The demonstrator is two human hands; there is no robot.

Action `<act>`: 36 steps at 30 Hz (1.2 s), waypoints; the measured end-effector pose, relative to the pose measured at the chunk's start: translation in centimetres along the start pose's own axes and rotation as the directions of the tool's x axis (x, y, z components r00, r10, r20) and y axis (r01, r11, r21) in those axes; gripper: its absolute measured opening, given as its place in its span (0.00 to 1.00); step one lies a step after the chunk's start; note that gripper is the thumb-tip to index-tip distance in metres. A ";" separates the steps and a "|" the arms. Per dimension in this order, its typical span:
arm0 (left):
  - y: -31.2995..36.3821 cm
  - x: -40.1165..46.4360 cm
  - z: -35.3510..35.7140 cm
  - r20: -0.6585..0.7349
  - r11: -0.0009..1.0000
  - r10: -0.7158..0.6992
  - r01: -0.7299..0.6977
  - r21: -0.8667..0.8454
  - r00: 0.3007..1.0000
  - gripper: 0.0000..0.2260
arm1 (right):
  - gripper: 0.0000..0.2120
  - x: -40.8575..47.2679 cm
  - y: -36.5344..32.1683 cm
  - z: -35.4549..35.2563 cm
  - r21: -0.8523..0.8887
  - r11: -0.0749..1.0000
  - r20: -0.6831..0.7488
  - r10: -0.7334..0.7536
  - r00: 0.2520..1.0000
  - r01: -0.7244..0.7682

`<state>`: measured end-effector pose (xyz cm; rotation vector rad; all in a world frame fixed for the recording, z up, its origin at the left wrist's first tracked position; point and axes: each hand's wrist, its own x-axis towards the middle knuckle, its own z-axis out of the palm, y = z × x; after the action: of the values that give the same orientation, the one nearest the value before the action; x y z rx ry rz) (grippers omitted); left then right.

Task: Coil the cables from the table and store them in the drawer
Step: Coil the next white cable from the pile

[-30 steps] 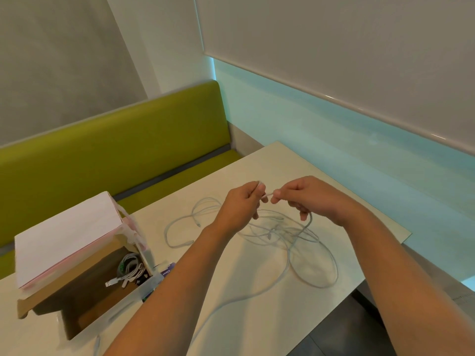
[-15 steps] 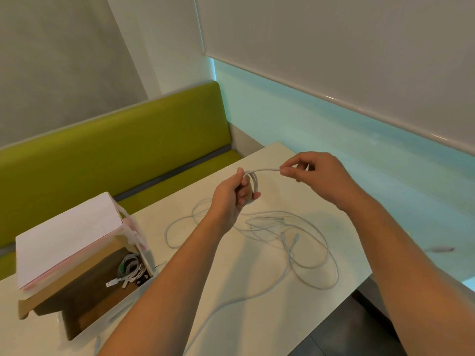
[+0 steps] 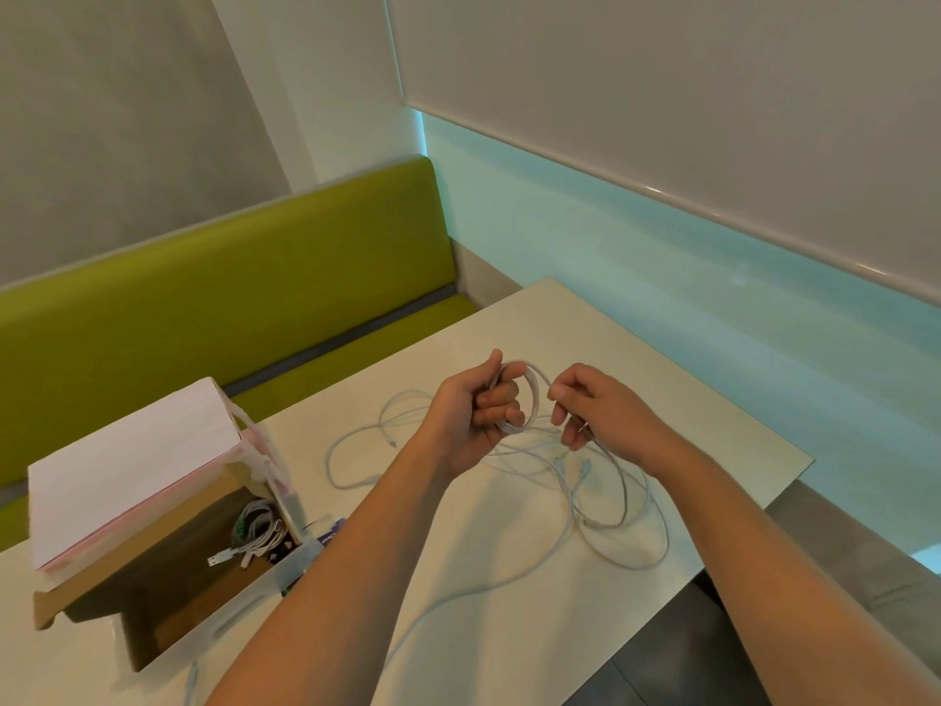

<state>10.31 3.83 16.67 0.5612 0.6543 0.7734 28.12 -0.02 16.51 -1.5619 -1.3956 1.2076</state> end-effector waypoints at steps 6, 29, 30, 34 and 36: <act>-0.1 0.0 0.4 -0.006 0.996 -0.017 0.017 -0.090 1.000 0.19 | 0.09 -0.5 -0.1 0.7 -0.063 0.998 0.029 -0.011 1.000 0.012; -0.4 -0.6 0.1 -0.010 0.993 0.063 -0.064 -0.104 0.998 0.17 | 0.13 -2.1 -1.3 3.0 0.309 0.951 0.037 0.008 0.999 -0.019; -0.4 -0.6 0.1 -0.014 0.995 0.066 -0.067 -0.075 0.998 0.17 | 0.14 -2.1 -1.4 2.9 0.288 0.958 0.032 0.001 0.999 -0.010; 0.0 -0.8 0.1 -0.087 0.988 0.045 -0.031 0.150 0.995 0.16 | 0.15 -1.7 -1.3 2.7 -0.076 0.994 -0.077 -0.084 0.994 0.078; 0.2 -0.9 -0.1 -0.179 0.934 0.073 -0.004 0.358 0.981 0.15 | 0.15 -1.6 -1.2 2.4 -0.176 0.980 -0.097 -0.113 0.989 0.095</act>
<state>9.69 3.27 17.07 0.8406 0.9738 0.7550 25.51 -1.61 17.13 -1.6222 -1.5231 0.9496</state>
